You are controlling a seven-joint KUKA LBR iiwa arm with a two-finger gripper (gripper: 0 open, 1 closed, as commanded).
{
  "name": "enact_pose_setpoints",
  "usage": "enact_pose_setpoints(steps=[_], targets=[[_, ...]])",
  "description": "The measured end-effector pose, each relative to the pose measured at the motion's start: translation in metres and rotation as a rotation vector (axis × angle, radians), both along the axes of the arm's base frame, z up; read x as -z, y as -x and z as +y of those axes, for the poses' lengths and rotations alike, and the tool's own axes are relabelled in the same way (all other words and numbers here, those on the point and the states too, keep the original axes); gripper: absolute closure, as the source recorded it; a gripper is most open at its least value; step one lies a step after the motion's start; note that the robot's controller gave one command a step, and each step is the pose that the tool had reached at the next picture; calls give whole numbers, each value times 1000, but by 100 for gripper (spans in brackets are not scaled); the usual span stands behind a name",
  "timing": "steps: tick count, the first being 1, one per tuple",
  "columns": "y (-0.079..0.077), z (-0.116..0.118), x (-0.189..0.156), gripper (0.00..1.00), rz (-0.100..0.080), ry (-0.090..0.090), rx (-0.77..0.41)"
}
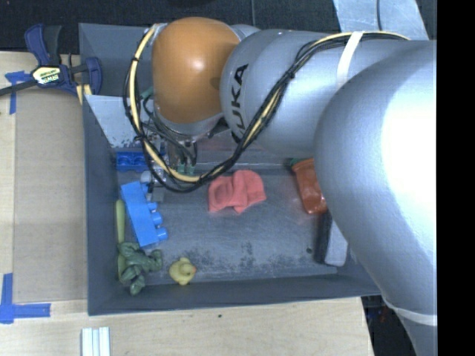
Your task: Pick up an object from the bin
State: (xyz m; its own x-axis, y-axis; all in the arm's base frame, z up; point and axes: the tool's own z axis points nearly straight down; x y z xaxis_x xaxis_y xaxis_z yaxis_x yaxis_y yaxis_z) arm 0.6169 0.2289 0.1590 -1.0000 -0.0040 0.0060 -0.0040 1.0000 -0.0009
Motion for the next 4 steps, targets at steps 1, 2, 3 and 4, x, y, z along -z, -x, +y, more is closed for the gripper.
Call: enact_pose_setpoints(steps=[1, 2, 3, 4], targets=[[-2, -1, -6, 0, -7, -2, 5], [11, -52, 14, 0, -5, -1, 95], [1, -43, 28, 0, -11, -2, -66], [5, -66, -17, 0, -1, -5, -237]])
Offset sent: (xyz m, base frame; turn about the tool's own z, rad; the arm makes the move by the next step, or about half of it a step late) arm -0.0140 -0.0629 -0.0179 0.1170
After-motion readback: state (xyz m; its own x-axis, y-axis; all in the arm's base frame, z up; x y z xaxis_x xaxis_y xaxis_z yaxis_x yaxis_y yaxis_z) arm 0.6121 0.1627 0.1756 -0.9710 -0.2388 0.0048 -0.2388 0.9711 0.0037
